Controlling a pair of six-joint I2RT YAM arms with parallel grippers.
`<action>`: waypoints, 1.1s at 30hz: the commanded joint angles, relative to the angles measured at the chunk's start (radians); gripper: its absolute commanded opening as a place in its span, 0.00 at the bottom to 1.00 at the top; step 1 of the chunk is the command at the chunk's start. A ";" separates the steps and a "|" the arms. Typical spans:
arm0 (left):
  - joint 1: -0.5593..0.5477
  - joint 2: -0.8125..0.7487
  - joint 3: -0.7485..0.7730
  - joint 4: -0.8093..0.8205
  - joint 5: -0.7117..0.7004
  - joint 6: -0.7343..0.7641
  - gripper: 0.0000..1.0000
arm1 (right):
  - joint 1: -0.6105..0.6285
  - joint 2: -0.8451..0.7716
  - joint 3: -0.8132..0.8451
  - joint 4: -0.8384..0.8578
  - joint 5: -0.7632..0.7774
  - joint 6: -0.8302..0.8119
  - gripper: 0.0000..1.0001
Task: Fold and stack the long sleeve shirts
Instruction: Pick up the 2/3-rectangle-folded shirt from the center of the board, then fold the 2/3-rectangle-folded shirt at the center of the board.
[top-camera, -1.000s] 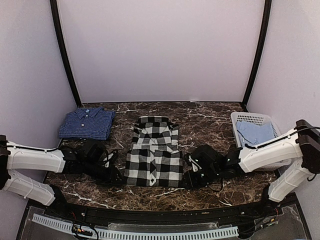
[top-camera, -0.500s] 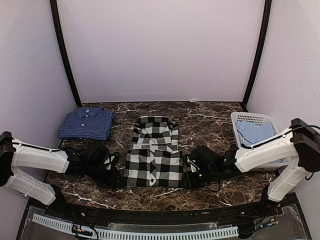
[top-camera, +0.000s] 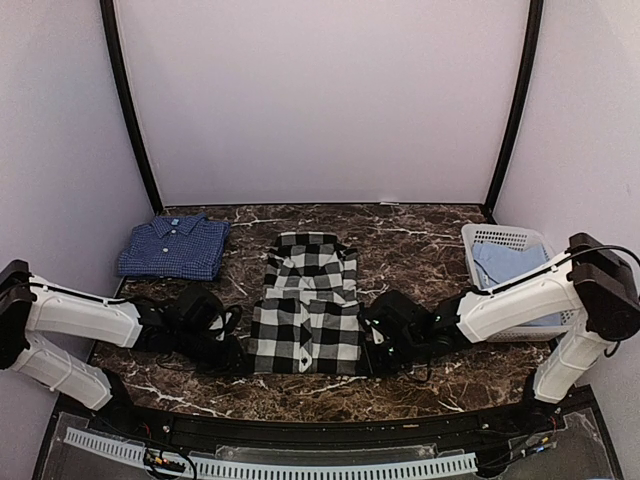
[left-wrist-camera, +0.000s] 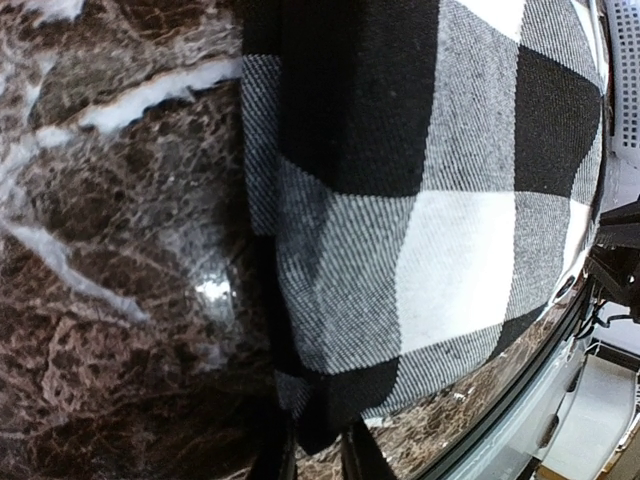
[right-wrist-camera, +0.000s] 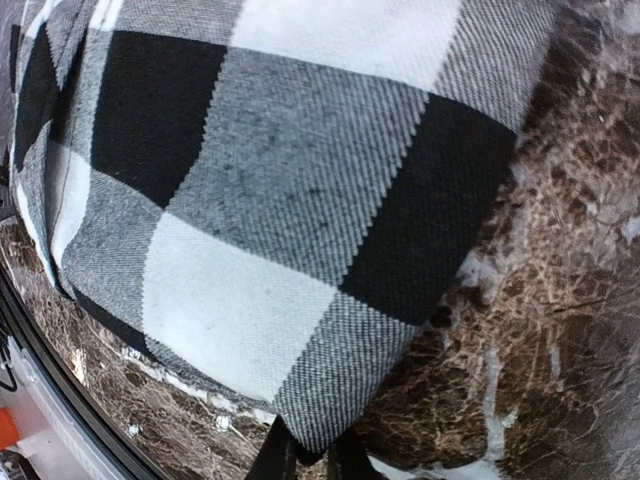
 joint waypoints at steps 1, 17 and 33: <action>-0.018 0.019 -0.007 0.000 -0.022 -0.012 0.12 | 0.009 0.012 -0.010 -0.028 0.009 0.009 0.05; -0.103 -0.146 0.042 -0.150 -0.086 -0.047 0.00 | 0.035 -0.216 -0.050 -0.101 0.070 0.044 0.00; -0.050 -0.146 0.378 -0.297 -0.118 0.044 0.00 | -0.153 -0.335 0.173 -0.110 -0.026 -0.102 0.00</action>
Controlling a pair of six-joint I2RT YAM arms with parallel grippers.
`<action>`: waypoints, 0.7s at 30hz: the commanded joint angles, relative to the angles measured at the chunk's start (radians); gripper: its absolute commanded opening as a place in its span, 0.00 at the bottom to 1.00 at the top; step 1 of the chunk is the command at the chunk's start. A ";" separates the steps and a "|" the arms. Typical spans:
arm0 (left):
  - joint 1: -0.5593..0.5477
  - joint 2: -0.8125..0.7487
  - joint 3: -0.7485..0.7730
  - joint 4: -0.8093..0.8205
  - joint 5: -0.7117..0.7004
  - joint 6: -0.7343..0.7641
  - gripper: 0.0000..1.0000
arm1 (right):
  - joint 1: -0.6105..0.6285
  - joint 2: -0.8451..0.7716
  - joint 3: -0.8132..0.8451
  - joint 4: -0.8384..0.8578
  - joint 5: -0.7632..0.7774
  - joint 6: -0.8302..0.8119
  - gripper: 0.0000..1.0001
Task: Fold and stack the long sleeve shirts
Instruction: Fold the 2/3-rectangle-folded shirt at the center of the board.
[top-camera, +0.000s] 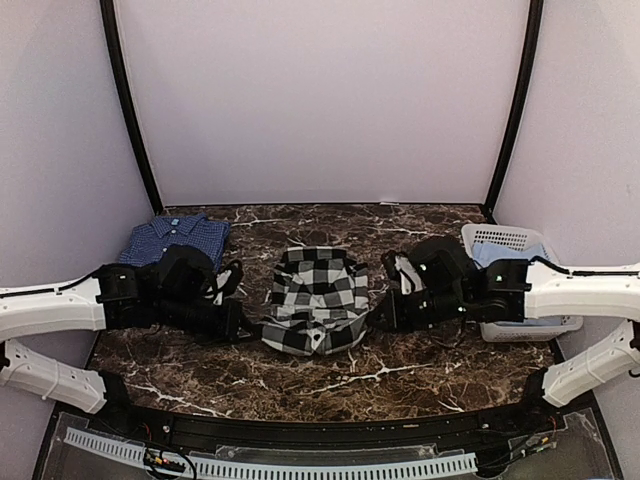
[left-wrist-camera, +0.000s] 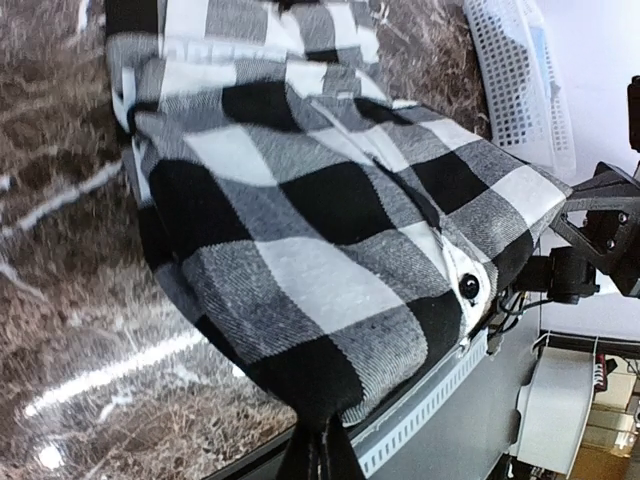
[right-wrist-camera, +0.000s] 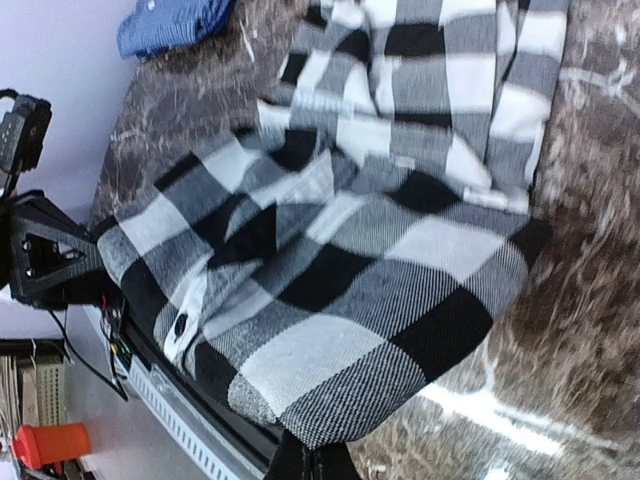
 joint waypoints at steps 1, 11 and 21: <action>0.162 0.123 0.166 -0.009 0.041 0.133 0.00 | -0.189 0.086 0.146 0.102 -0.122 -0.141 0.00; 0.545 0.896 0.688 0.269 0.307 0.296 0.00 | -0.571 0.811 0.636 0.337 -0.386 -0.196 0.00; 0.554 1.123 0.742 0.381 0.316 0.206 0.00 | -0.582 1.076 0.759 0.308 -0.452 -0.182 0.00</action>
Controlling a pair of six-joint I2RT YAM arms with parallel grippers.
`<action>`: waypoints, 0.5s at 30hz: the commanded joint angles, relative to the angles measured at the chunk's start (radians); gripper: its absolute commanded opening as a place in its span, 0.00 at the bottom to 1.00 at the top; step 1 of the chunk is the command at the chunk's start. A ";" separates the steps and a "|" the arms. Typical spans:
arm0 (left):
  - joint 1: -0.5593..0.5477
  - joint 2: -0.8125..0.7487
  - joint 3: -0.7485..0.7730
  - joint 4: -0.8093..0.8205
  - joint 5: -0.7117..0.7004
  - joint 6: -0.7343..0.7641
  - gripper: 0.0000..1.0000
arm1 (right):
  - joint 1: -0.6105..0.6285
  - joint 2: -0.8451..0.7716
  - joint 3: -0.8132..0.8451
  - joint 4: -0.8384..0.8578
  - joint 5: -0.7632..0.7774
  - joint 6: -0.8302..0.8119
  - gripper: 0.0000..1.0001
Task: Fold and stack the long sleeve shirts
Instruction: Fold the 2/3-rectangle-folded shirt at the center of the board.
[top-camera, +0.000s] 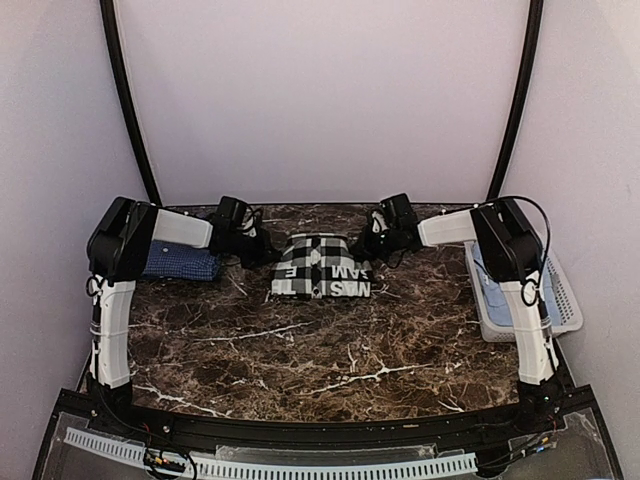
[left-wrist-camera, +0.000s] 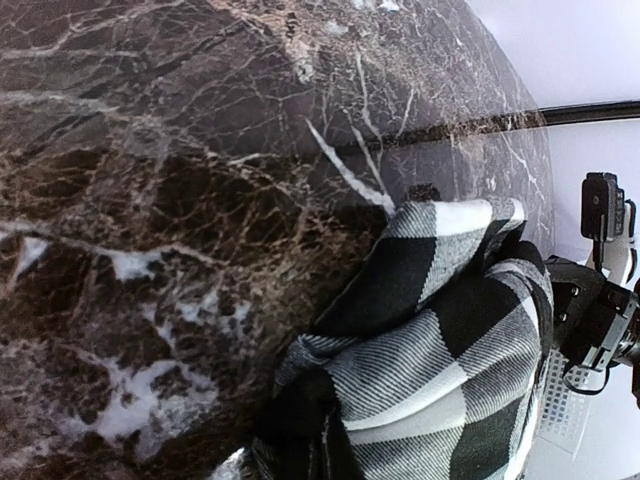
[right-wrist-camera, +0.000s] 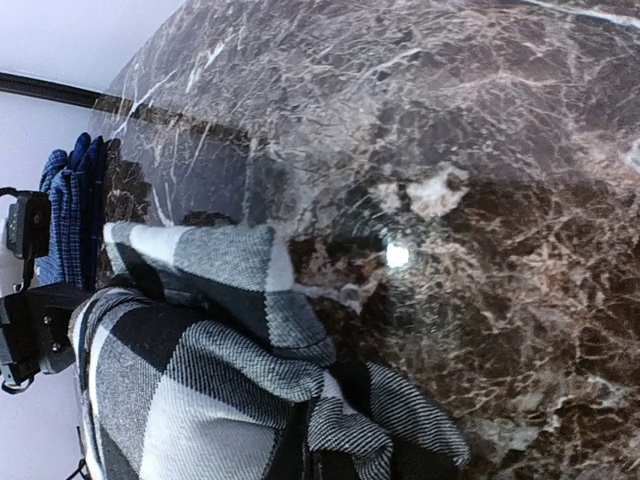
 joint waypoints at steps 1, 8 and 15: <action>-0.027 -0.057 -0.086 0.056 0.025 -0.030 0.00 | 0.038 -0.082 -0.152 0.048 -0.040 0.004 0.00; -0.104 -0.389 -0.492 0.148 -0.024 -0.088 0.00 | 0.101 -0.431 -0.656 0.238 -0.006 0.050 0.00; -0.128 -0.643 -0.668 0.035 -0.090 -0.036 0.00 | 0.113 -0.697 -0.871 0.226 0.032 0.049 0.00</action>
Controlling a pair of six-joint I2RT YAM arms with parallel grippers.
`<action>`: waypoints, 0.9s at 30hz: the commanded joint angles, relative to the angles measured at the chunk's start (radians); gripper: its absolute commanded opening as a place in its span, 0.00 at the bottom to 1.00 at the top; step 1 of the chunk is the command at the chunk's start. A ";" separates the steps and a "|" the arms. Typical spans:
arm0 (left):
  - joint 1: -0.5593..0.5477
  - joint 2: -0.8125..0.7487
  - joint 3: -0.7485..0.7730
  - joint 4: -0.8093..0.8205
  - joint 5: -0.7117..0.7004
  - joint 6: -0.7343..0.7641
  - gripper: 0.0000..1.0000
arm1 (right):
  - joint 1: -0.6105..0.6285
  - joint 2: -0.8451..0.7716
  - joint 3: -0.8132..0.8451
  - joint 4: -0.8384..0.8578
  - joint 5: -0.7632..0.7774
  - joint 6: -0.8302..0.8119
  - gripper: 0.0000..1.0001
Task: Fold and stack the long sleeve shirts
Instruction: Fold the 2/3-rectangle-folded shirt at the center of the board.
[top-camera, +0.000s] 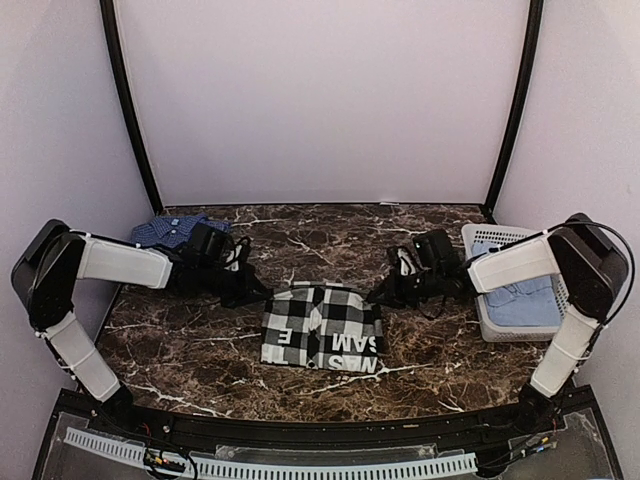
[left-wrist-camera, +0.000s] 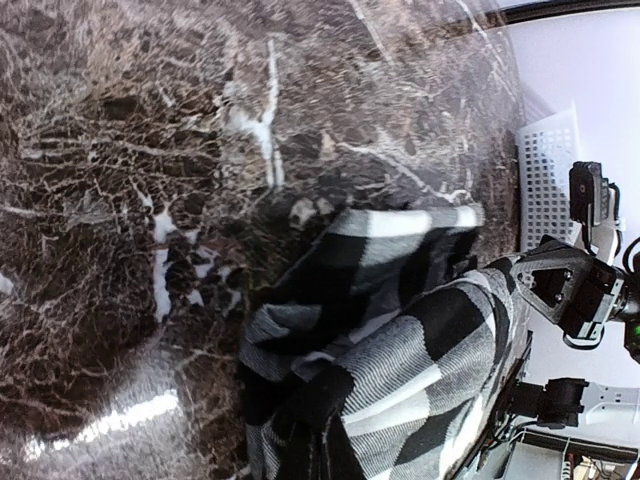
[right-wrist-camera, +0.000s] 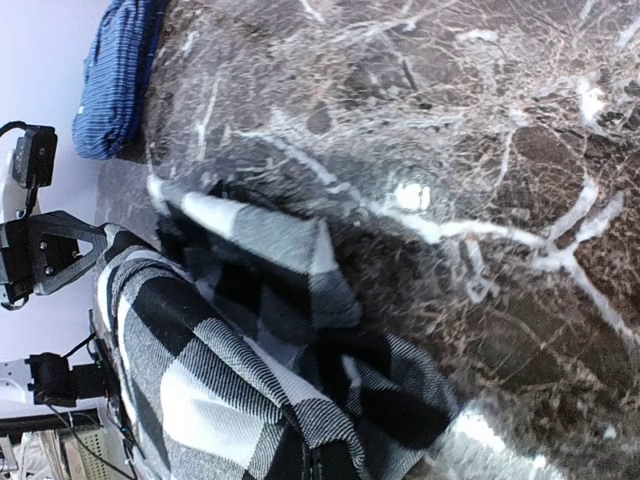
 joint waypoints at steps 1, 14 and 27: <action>0.015 -0.109 -0.037 -0.059 -0.053 0.033 0.00 | -0.003 -0.104 -0.060 0.042 0.034 0.007 0.00; 0.039 0.018 0.189 -0.121 -0.048 0.144 0.00 | -0.060 -0.064 0.029 -0.018 0.095 -0.041 0.00; 0.083 0.149 0.467 -0.279 -0.070 0.258 0.54 | -0.002 -0.103 0.207 -0.227 0.274 -0.124 0.55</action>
